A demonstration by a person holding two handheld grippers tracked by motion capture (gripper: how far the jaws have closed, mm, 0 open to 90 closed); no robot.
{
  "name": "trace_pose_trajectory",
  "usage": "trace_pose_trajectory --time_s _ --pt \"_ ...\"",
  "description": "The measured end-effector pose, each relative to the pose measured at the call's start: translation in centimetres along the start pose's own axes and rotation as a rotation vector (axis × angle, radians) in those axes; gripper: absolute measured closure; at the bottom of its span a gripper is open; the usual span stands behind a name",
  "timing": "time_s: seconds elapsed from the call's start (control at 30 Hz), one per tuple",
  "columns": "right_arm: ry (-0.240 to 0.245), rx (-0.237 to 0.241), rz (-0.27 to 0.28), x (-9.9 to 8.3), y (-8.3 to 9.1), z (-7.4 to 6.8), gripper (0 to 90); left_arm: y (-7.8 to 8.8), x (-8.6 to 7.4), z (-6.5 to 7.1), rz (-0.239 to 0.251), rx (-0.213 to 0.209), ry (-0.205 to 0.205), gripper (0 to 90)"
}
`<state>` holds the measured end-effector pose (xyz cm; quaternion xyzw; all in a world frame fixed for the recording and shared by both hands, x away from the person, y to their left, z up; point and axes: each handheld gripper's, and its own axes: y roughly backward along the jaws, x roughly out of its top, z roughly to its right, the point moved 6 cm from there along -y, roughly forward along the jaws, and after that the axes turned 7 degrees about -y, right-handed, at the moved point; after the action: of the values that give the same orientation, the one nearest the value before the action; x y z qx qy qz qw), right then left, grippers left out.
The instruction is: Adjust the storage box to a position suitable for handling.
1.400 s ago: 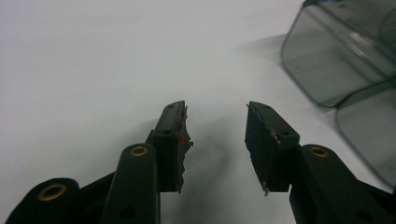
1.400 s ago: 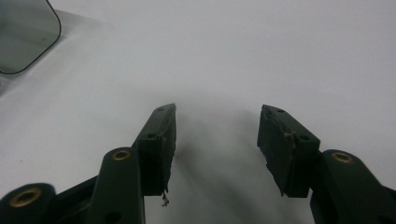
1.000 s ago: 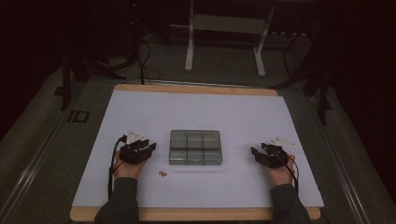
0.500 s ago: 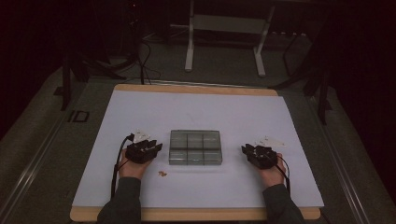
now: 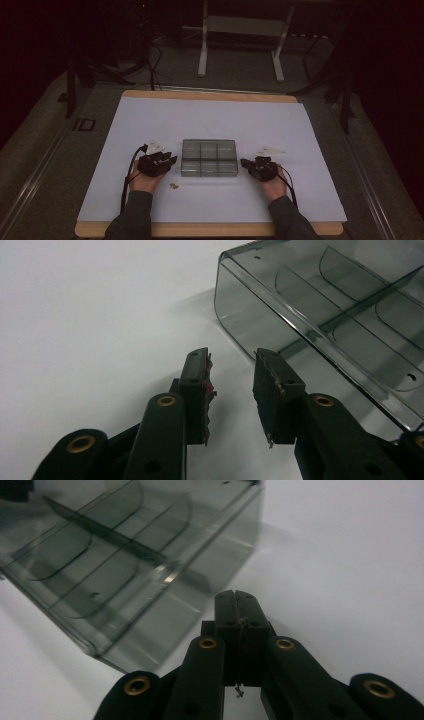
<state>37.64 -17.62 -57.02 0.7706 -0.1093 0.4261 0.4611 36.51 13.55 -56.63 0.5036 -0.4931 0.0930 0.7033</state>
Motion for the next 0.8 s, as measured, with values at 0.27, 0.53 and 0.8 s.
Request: trace_pose_trajectory --time_s 0.27,0.53,0.8 --pt "0.021 -0.002 -0.007 0.5 -0.8 -0.8 90.0 0.1 -0.1 0.2 -0.002 -0.014 -0.006 68.5" --pt "0.01 -0.002 -0.025 0.5 -1.1 -0.7 90.0 0.2 -0.2 0.3 -0.003 -0.026 -0.011 68.9" --pt "0.021 -0.019 -0.031 0.7 -1.5 -0.8 90.0 0.3 -0.3 0.4 0.004 -0.035 -0.006 68.9"
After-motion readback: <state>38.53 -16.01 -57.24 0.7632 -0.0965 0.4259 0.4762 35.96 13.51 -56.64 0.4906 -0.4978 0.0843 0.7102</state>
